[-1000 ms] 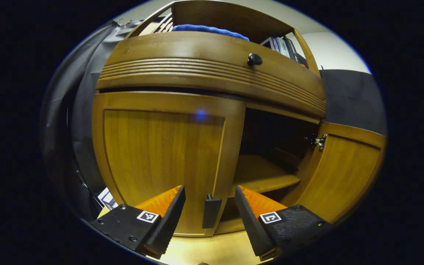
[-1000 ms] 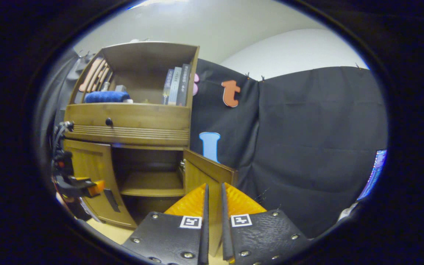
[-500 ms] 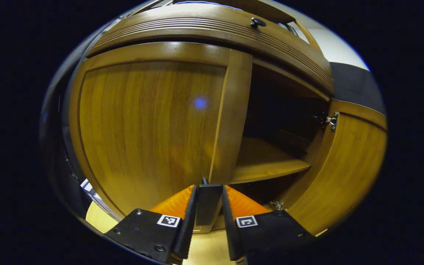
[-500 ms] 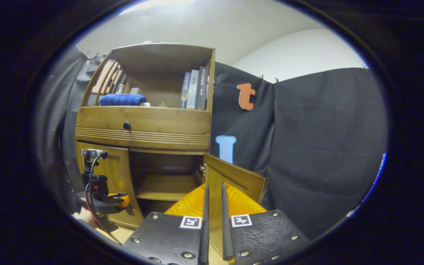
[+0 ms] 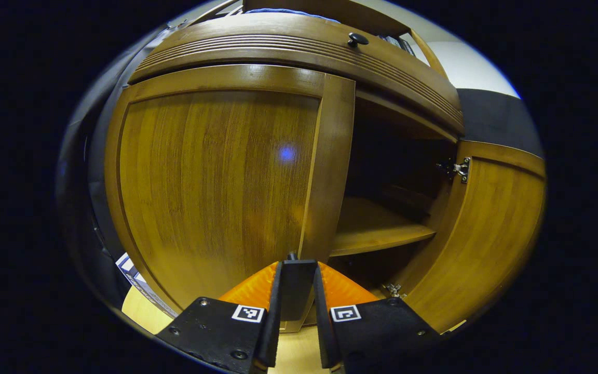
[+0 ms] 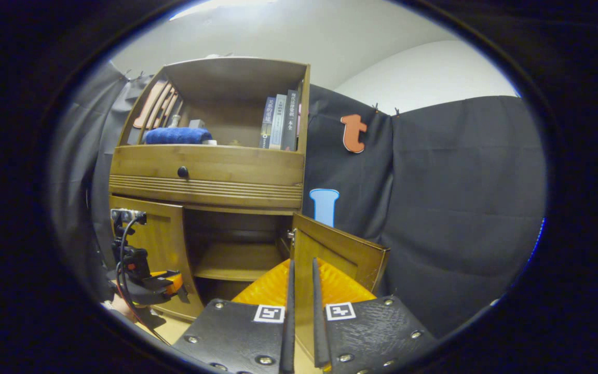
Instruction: Open the right door of the double-door shoe cabinet with the right hand, and open the left door with the left hand.
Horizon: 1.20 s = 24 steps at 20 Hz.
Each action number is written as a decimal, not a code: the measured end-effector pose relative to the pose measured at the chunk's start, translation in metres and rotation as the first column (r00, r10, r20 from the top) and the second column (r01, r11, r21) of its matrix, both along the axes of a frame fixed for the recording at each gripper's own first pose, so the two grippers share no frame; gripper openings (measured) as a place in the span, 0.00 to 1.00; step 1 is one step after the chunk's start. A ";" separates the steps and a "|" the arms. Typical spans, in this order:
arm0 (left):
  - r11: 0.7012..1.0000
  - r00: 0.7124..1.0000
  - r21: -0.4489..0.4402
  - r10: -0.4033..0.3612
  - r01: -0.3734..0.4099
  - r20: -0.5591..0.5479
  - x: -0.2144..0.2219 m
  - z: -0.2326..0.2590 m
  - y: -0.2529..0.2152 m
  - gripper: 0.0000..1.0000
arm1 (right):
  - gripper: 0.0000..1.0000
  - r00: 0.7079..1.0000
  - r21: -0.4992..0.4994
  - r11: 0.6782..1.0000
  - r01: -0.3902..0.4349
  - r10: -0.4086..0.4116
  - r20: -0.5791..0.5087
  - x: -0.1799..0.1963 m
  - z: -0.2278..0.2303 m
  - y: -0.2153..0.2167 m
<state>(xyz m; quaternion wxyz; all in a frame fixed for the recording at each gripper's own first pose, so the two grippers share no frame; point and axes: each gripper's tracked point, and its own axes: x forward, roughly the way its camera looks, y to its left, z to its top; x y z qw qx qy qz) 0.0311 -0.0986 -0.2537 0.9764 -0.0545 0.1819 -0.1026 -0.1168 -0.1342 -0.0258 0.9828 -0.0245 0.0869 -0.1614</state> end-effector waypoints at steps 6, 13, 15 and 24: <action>1.000 1.000 -0.015 0.020 -0.020 0.010 -0.028 0.006 0.007 0.29 | 0.15 0.997 0.021 0.996 -0.081 0.081 -0.012 0.015 -0.006 0.019; 0.998 1.000 -0.059 0.024 -0.023 0.017 -0.062 0.012 0.018 0.30 | 0.15 0.978 0.035 0.978 -0.205 0.207 -0.035 0.039 -0.015 0.052; 0.997 0.999 -0.067 0.025 -0.024 0.025 -0.072 0.014 0.023 0.36 | 0.15 0.970 0.038 0.970 -0.239 0.240 -0.039 0.049 -0.017 0.061; 0.984 0.997 -0.157 0.079 -0.081 -0.021 -0.112 0.021 0.047 0.32 | 0.15 0.927 0.060 0.928 -0.368 0.371 -0.057 0.076 -0.032 0.113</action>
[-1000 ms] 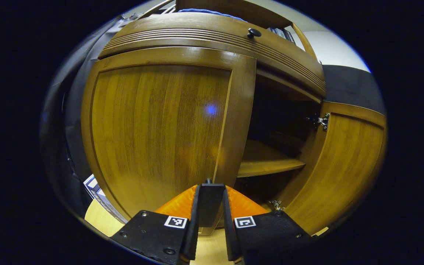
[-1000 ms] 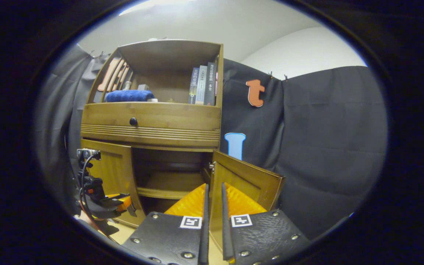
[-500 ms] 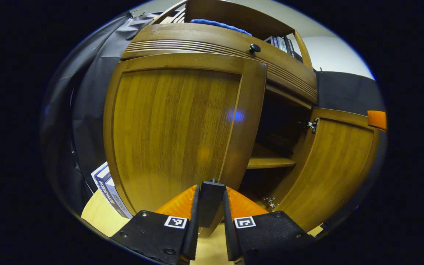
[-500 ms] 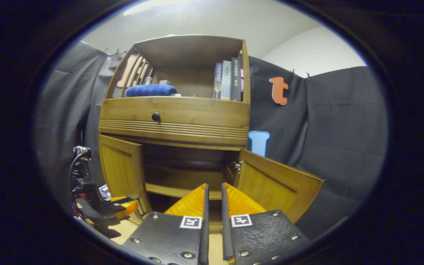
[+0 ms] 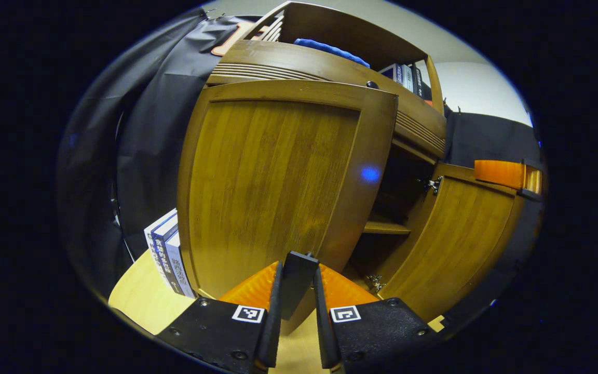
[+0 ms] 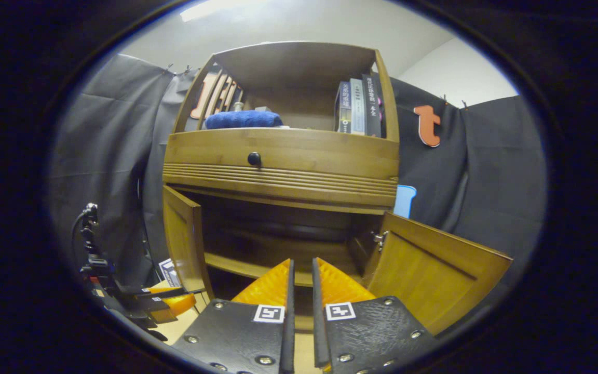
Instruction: Open the right door of the double-door shoe cabinet with the right hand, and open the left door with the left hand.
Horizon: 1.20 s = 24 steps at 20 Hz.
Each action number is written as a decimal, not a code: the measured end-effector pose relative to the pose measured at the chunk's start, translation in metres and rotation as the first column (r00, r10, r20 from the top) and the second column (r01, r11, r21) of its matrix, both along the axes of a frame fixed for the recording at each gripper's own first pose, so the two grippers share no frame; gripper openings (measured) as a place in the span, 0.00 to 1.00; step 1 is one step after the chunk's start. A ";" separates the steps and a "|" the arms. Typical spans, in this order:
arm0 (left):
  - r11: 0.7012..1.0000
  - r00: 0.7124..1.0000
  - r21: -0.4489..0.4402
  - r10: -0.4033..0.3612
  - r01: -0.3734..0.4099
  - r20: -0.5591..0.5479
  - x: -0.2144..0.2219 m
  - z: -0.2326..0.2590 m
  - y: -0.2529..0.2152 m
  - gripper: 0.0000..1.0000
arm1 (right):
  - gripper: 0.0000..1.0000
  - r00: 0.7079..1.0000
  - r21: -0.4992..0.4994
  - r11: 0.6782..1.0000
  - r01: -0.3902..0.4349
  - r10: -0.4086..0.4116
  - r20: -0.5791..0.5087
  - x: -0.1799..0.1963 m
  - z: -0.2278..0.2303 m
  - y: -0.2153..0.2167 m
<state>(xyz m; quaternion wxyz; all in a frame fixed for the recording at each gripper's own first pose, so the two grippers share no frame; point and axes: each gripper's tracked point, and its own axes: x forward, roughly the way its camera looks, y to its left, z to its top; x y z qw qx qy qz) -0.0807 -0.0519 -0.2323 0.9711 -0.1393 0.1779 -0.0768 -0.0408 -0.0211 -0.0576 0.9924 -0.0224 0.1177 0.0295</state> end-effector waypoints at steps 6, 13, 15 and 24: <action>0.998 0.999 -0.062 0.016 -0.018 -0.035 -0.010 0.003 0.008 0.29 | 0.15 0.998 0.013 0.998 -0.065 0.065 -0.026 0.009 -0.013 0.028; 0.997 0.997 -0.055 0.054 -0.057 -0.060 -0.015 0.009 0.014 0.27 | 0.15 0.995 0.005 0.996 -0.091 0.091 -0.045 0.014 -0.023 0.038; 0.996 0.996 -0.043 0.069 -0.072 -0.063 -0.016 0.008 0.017 0.27 | 0.15 0.994 0.015 0.995 -0.100 0.101 -0.051 0.015 -0.027 0.042; 0.984 0.981 -0.010 0.176 -0.178 -0.078 -0.016 0.005 0.035 0.24 | 0.15 0.982 0.037 0.985 -0.171 0.173 -0.077 0.020 -0.041 0.071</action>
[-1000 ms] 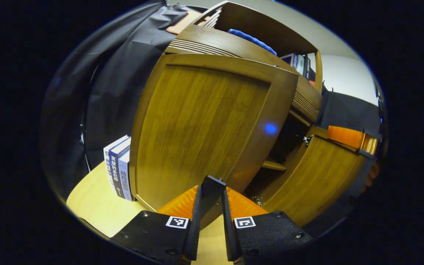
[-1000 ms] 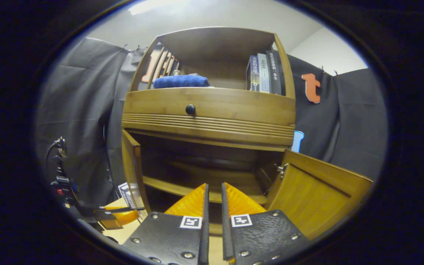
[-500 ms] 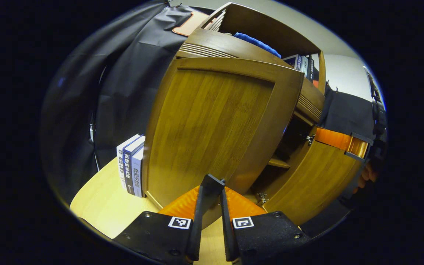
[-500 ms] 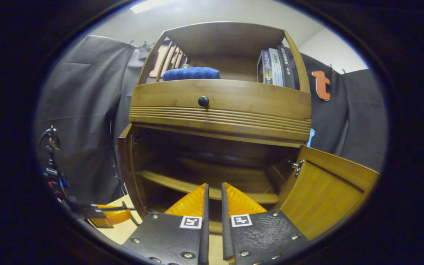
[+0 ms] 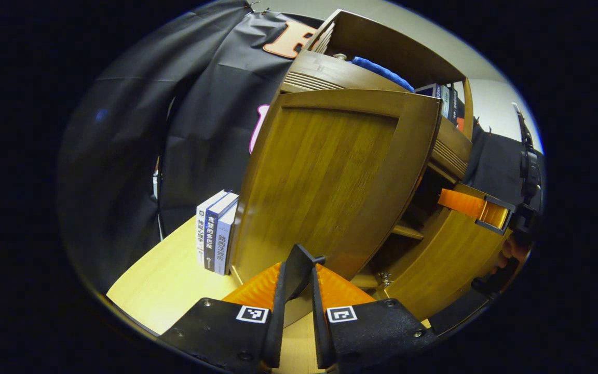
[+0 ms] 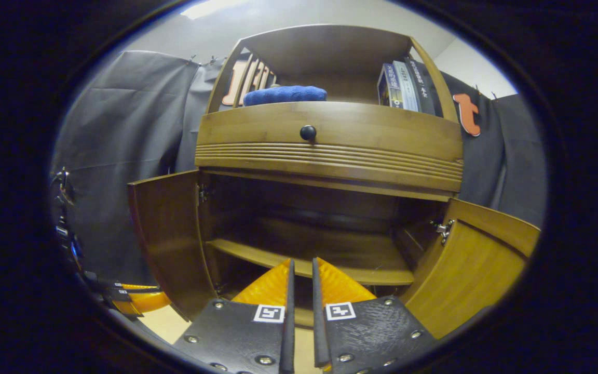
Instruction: Open the right door of the double-door shoe cabinet with the right hand, and open the left door with the left hand.
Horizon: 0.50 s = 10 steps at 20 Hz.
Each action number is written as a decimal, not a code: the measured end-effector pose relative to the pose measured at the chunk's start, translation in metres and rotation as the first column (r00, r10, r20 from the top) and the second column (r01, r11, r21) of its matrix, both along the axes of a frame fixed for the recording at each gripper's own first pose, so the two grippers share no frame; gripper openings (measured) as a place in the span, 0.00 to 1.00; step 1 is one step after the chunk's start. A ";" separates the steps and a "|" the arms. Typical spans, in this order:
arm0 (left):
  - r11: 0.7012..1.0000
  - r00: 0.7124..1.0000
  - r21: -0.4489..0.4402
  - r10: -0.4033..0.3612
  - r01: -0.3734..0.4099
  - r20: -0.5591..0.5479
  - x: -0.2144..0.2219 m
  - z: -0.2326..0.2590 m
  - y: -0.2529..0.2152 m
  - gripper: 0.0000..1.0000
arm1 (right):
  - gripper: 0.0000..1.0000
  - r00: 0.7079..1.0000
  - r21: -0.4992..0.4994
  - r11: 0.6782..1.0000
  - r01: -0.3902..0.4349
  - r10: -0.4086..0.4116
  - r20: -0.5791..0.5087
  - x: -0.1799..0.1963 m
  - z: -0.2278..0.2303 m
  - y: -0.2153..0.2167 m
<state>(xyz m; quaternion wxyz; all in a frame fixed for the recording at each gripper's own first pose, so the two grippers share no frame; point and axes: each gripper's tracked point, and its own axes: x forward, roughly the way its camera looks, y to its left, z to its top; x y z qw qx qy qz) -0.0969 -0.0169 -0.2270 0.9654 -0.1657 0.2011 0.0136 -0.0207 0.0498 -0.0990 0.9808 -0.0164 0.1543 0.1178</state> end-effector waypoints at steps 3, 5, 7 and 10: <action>0.996 0.999 0.070 0.054 -0.053 -0.005 0.002 -0.007 0.021 0.27 | 0.15 1.000 -0.004 1.000 -0.016 0.016 -0.005 0.000 -0.003 0.004; 0.994 0.997 0.084 0.074 -0.074 0.003 0.004 -0.006 0.026 0.24 | 0.15 1.000 -0.006 1.000 -0.022 0.022 -0.008 0.000 -0.006 0.006; 0.994 0.998 0.080 0.068 -0.068 -0.002 0.001 -0.006 0.025 0.25 | 0.15 0.999 0.003 1.000 -0.031 0.031 -0.012 0.001 -0.008 0.008; 0.995 0.997 0.073 0.072 -0.072 0.001 -0.003 -0.005 0.032 0.24 | 0.15 0.999 0.006 0.999 -0.043 0.043 -0.007 0.001 -0.007 0.012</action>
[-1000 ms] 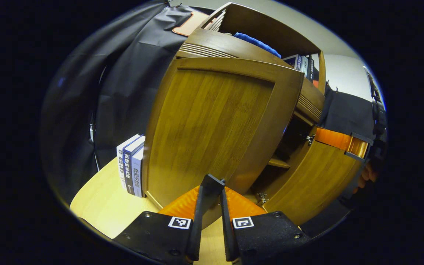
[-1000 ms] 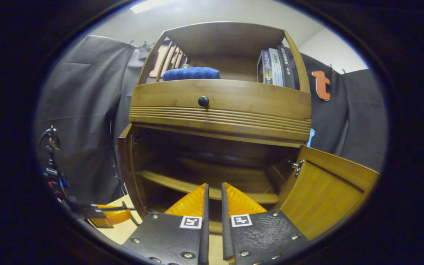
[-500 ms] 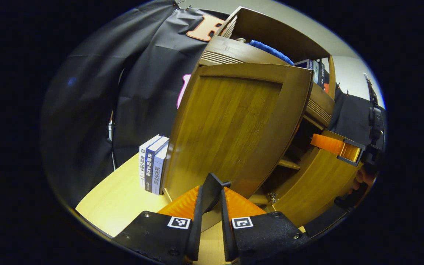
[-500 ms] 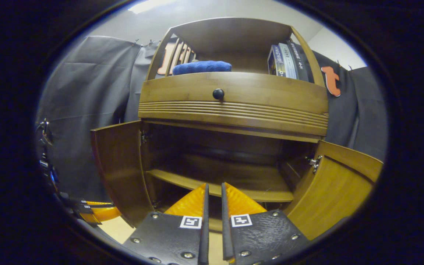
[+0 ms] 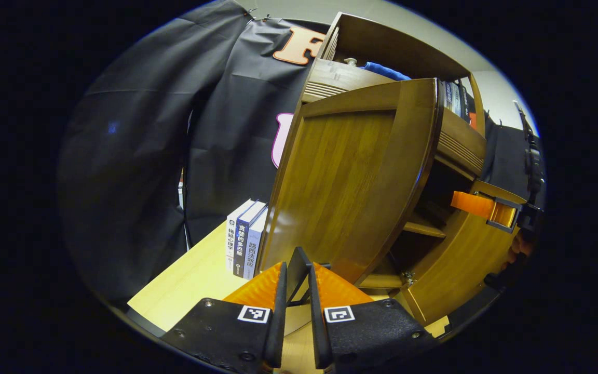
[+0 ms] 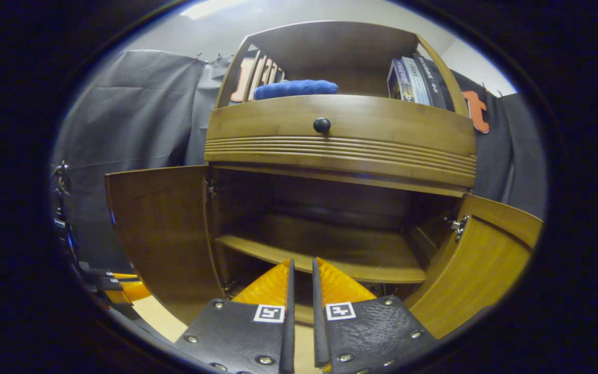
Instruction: Open the right door of the double-door shoe cabinet with the right hand, and open the left door with the left hand.
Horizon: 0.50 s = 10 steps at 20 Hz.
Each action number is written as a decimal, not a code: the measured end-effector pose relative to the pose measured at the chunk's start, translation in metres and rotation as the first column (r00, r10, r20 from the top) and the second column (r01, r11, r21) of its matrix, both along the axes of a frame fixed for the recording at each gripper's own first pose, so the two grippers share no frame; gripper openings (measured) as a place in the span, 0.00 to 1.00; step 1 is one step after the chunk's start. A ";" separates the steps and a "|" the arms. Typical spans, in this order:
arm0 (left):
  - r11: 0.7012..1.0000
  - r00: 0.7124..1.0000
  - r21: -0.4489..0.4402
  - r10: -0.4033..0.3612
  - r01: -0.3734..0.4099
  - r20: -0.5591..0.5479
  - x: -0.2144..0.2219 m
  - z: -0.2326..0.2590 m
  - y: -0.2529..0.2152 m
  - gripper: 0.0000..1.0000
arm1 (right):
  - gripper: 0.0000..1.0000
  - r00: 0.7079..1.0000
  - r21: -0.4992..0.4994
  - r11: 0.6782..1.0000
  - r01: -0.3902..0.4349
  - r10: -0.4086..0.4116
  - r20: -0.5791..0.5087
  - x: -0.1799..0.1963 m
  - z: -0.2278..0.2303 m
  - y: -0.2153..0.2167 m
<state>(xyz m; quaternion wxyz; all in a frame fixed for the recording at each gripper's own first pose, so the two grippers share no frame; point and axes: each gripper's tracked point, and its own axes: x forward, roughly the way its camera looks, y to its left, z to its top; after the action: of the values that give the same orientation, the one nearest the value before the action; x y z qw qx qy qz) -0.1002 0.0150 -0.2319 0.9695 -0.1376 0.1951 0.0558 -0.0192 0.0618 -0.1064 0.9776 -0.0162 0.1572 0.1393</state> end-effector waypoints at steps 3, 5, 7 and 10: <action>0.999 1.000 0.017 0.029 -0.029 0.006 -0.008 0.003 0.027 0.21 | 0.15 1.000 -0.004 1.000 -0.009 0.009 0.005 0.002 0.000 -0.001; 0.997 0.999 0.059 0.052 -0.052 0.005 -0.013 0.005 0.046 0.22 | 0.15 1.000 0.001 1.000 -0.016 0.016 0.001 0.002 -0.002 0.000; 0.992 0.998 0.109 0.061 -0.059 -0.014 -0.016 0.003 0.067 0.18 | 0.15 1.000 0.009 1.000 -0.026 0.026 -0.005 0.002 -0.004 0.004; 0.993 0.997 0.081 0.082 -0.081 -0.013 -0.018 0.005 0.083 0.18 | 0.15 0.999 0.024 0.999 -0.043 0.043 -0.011 0.003 -0.007 0.012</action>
<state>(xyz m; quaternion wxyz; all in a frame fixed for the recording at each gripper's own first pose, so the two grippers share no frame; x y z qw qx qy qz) -0.1186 0.0979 -0.2272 0.9695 -0.1058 0.1946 0.1044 -0.0161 0.0738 -0.1132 0.9735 -0.0072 0.1609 0.1623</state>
